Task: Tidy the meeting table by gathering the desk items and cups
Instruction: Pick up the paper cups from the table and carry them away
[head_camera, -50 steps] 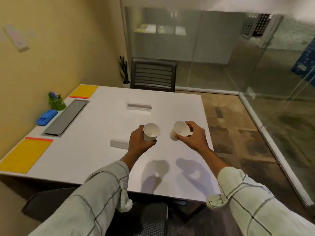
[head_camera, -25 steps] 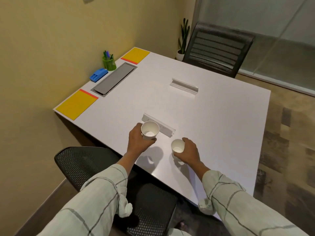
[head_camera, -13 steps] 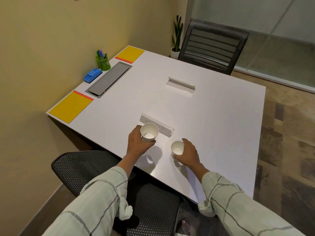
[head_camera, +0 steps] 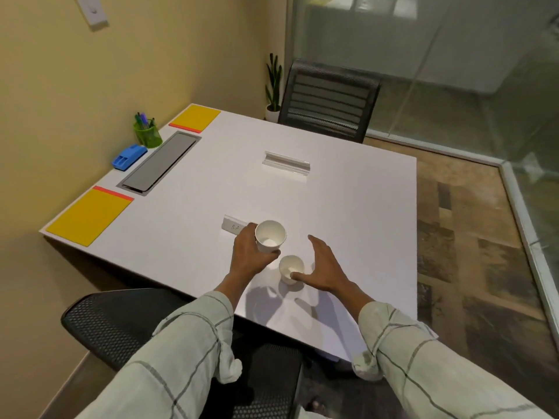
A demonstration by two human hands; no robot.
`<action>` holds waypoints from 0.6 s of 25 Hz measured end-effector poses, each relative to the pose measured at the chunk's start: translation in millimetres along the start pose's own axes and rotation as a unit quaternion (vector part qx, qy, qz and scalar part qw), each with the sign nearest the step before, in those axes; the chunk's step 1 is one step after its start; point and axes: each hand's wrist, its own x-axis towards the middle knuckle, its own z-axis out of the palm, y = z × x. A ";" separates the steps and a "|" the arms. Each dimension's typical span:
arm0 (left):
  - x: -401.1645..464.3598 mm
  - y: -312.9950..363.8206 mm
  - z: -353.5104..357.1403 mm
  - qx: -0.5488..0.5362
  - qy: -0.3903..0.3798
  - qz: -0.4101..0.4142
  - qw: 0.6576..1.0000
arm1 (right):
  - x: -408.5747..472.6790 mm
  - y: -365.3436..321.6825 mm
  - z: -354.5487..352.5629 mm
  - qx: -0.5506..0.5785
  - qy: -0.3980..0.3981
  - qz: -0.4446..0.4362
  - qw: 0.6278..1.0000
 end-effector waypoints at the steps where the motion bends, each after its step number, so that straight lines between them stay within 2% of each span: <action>1: -0.1 6.3 6.5 -0.001 -0.008 0.012 1.000 | -3.1 -0.4 -5.7 0.005 0.011 -0.009 1.000; 10: -21.6 89.3 77.5 -0.023 -0.071 0.086 0.993 | -45.2 16.8 -68.5 0.116 0.149 -0.055 0.980; 15: -50.0 134.0 133.3 -0.061 -0.089 0.085 0.991 | -75.3 53.6 -105.3 0.171 0.218 -0.044 0.960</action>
